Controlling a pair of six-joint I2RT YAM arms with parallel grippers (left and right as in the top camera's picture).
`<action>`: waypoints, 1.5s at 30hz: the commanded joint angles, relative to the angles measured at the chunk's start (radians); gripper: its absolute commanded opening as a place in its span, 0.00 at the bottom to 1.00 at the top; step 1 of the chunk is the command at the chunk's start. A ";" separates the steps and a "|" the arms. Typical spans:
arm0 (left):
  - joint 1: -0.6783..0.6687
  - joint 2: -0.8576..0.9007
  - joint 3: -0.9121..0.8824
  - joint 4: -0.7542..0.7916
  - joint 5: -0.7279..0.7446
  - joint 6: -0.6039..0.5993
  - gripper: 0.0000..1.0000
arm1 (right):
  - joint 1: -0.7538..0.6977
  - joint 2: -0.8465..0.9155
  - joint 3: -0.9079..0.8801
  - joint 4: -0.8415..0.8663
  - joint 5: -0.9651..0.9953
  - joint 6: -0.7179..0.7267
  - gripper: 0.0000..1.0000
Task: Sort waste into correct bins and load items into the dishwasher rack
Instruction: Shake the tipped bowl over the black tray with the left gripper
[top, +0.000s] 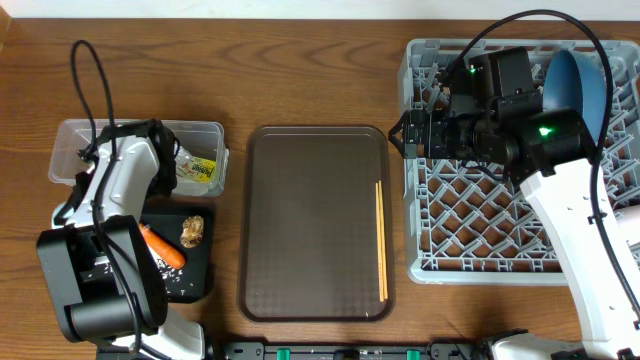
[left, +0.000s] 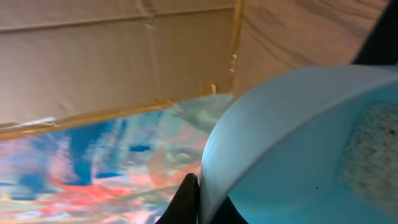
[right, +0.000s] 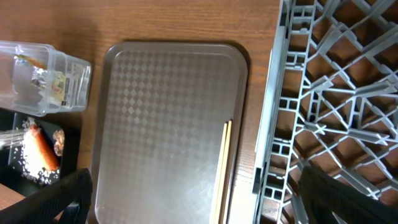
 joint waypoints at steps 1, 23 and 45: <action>-0.008 -0.006 -0.009 0.003 0.087 -0.012 0.05 | 0.012 0.002 0.003 0.000 -0.008 -0.013 0.99; 0.021 -0.022 -0.065 0.002 0.046 -0.003 0.06 | 0.011 0.002 0.003 0.020 -0.013 -0.020 0.99; -0.002 -0.047 -0.070 0.036 -0.168 0.109 0.06 | 0.011 0.002 0.003 0.036 -0.019 -0.020 0.99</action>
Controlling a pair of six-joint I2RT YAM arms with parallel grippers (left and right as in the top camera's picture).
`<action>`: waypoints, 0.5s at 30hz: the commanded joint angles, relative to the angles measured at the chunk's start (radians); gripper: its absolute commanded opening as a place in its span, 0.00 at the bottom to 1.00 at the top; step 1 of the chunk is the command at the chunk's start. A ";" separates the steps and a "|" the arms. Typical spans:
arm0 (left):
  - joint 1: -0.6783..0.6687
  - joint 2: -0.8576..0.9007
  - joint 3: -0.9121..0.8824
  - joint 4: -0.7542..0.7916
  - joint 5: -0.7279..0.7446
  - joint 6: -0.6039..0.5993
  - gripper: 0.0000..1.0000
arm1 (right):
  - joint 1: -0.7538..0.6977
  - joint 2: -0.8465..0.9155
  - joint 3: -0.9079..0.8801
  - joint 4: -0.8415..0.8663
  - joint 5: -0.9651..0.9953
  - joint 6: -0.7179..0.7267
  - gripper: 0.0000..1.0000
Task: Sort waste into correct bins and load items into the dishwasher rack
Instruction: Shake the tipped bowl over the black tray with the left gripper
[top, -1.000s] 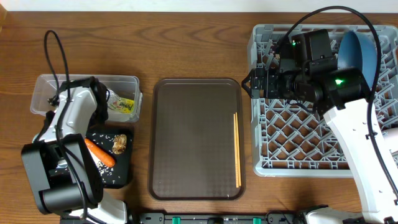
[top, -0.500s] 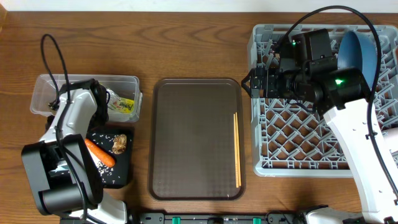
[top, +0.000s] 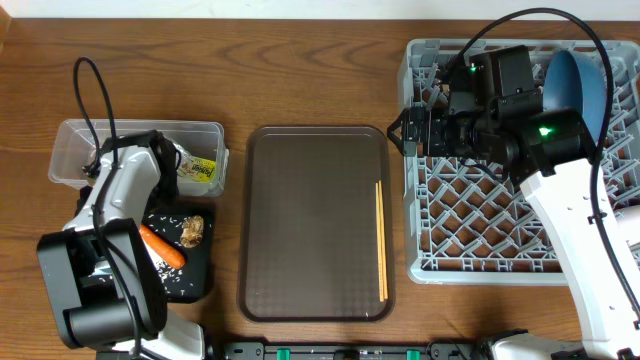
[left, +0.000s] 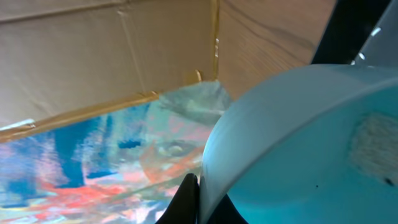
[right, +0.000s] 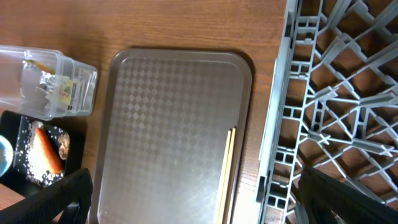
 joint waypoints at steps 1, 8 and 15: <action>0.003 -0.024 0.014 0.031 -0.273 0.113 0.06 | 0.011 0.002 0.003 0.000 -0.008 -0.019 0.99; -0.026 -0.049 0.002 0.025 -0.111 0.091 0.06 | 0.011 0.002 0.003 0.016 -0.008 -0.019 0.99; -0.044 -0.058 0.003 0.020 -0.048 0.076 0.06 | 0.011 0.002 0.003 0.014 -0.008 -0.019 0.99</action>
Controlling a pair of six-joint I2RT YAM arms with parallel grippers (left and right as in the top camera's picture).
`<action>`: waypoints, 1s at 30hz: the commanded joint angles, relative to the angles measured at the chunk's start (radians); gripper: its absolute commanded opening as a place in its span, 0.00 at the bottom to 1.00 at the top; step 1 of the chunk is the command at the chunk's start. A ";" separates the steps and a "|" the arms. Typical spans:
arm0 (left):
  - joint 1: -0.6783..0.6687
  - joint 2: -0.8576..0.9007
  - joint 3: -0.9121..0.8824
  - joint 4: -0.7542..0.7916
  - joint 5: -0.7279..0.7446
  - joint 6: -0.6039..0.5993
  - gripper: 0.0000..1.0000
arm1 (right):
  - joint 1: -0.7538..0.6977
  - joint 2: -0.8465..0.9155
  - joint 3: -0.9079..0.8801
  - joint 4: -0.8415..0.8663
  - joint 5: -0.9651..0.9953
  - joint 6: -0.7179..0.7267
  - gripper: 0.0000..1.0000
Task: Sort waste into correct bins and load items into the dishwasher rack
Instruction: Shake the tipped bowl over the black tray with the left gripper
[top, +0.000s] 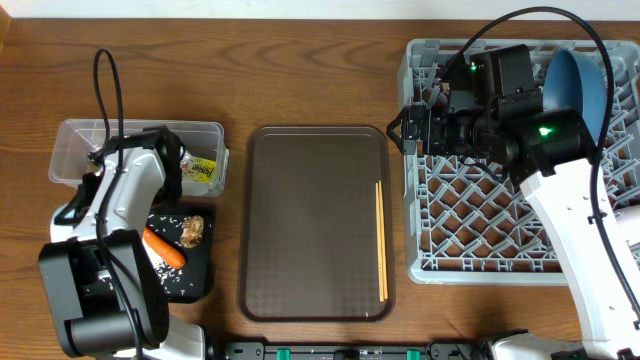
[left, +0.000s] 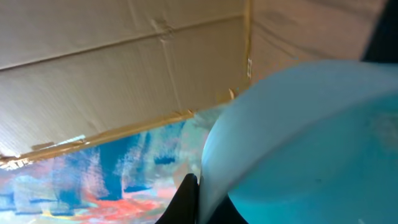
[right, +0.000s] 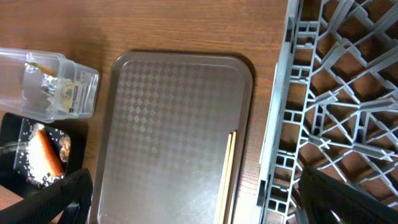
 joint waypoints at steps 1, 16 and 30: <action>-0.013 -0.021 0.002 -0.015 0.005 -0.033 0.06 | 0.011 0.002 0.003 0.002 -0.008 -0.019 0.99; -0.061 -0.020 -0.032 0.015 -0.032 0.000 0.06 | 0.011 0.002 0.003 0.014 -0.008 -0.019 0.99; -0.071 -0.042 -0.031 0.010 0.104 -0.031 0.06 | 0.011 0.002 0.003 0.000 -0.008 -0.029 0.99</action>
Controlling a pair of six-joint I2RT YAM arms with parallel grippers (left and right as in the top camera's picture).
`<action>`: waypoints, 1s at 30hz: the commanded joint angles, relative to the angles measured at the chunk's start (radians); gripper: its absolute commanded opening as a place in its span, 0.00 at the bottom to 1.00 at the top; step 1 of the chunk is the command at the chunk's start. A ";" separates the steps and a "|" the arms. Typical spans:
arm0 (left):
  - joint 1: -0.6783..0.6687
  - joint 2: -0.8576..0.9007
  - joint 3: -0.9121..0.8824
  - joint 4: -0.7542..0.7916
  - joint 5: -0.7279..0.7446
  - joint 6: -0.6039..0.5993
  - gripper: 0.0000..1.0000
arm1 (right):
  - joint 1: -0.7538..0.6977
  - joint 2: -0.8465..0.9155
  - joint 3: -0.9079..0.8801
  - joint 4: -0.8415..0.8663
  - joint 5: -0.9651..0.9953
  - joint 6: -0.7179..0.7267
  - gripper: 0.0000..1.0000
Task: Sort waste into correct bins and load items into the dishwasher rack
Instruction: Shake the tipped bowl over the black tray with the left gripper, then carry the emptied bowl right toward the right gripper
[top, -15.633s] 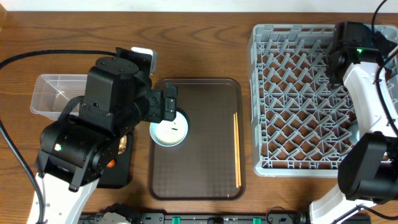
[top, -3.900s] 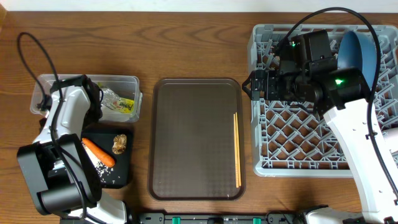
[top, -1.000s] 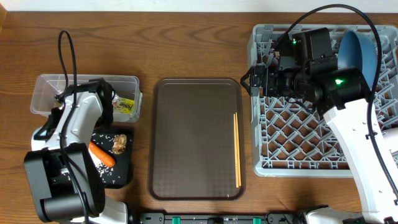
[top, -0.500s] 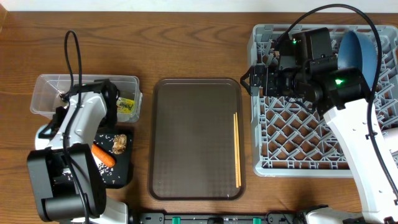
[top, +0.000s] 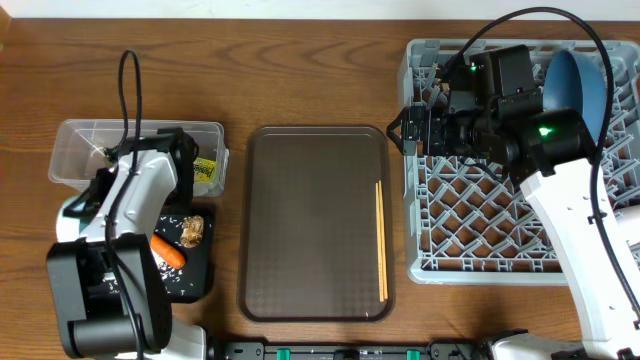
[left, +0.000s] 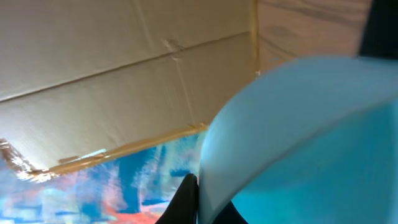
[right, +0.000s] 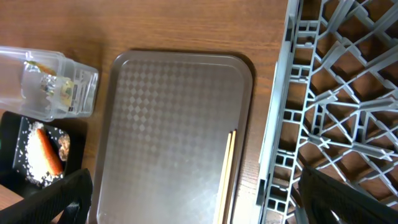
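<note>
My left gripper (left: 198, 190) is shut on the rim of a pale blue bowl (left: 298, 137) that fills the right of the left wrist view. Seen from overhead, this gripper (top: 180, 150) sits between the clear bin (top: 80, 140) and the black bin (top: 195, 280), and the bowl is hidden under the arm. My right gripper (top: 402, 130) hangs open over the left edge of the grey dishwasher rack (top: 500, 230); in its own view the gripper (right: 199, 208) holds nothing. A pair of chopsticks (top: 381, 240) lies on the brown tray (top: 300, 220).
The clear bin holds a yellow wrapper (top: 205, 168). In the black bin lie a carrot (top: 166, 250), a brown food lump (top: 192, 230) and scattered rice. A dark blue bowl (top: 575, 85) stands on edge at the rack's far right.
My left arm has shifted a little to the right and the bowl has tipped further, so the left wrist view shows more of the background behind it. The right arm has not moved.
My left gripper held the pale blue bowl over the bins with a rice patch showing inside it. Then it was further left, the patch still there. Later the bowl was turned and no rice showed. My right gripper stayed open over the rack's edge throughout.
</note>
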 joint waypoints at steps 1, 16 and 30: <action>-0.008 -0.024 -0.005 -0.017 0.133 -0.098 0.06 | 0.011 0.002 0.003 0.003 -0.008 -0.023 0.99; 0.031 -0.087 -0.004 -0.013 0.045 -0.092 0.06 | 0.011 0.002 0.003 -0.028 -0.008 -0.023 0.99; -0.143 -0.287 0.109 -0.011 0.433 -0.145 0.06 | 0.011 -0.008 0.003 -0.023 -0.038 -0.023 0.99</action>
